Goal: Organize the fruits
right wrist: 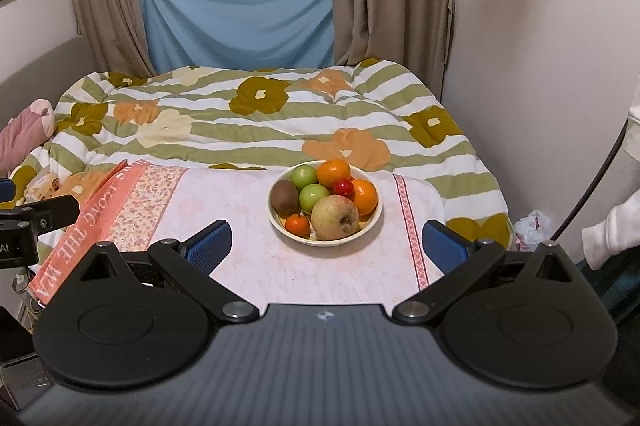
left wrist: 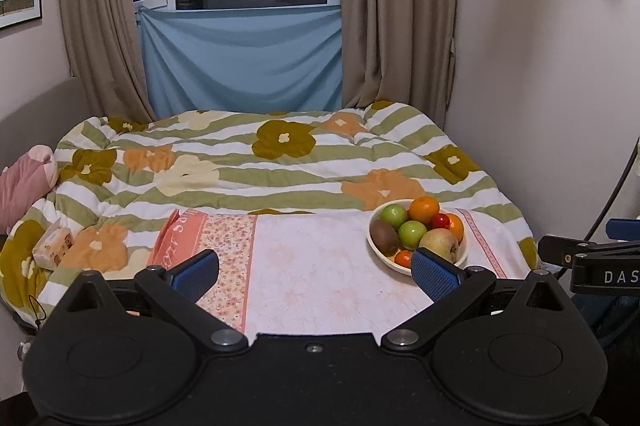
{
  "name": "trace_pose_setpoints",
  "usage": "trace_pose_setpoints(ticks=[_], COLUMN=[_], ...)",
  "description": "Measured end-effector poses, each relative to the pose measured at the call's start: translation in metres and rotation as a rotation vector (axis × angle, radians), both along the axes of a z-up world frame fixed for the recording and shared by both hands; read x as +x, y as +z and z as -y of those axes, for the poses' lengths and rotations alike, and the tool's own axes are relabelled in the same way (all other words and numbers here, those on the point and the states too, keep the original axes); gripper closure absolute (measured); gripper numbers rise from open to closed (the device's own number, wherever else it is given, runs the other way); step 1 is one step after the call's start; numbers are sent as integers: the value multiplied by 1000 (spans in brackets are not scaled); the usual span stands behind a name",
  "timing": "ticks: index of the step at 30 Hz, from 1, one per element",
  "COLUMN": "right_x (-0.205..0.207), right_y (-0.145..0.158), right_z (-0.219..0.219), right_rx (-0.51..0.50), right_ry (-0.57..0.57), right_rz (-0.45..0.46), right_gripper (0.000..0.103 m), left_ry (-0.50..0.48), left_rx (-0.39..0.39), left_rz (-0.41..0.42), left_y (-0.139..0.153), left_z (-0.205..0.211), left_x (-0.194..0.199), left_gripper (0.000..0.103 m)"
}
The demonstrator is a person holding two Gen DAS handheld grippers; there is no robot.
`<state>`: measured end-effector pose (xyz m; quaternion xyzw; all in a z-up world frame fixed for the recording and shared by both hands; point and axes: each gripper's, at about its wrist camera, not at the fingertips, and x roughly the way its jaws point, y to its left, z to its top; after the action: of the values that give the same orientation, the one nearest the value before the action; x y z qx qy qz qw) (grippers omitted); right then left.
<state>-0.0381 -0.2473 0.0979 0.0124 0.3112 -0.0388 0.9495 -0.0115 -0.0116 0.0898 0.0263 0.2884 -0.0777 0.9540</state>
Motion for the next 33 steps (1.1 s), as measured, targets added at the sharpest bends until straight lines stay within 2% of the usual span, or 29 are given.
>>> trace_pose_setpoints(ticks=[33], right_x=[6], right_y=[-9], right_z=[-2], right_rx=[28], right_ry=[-6], right_rz=[-31], right_gripper=[0], left_ry=[7], left_rx=[14], left_rz=[14], left_y=[-3], left_z=[-3], left_x=[0], left_gripper=[0])
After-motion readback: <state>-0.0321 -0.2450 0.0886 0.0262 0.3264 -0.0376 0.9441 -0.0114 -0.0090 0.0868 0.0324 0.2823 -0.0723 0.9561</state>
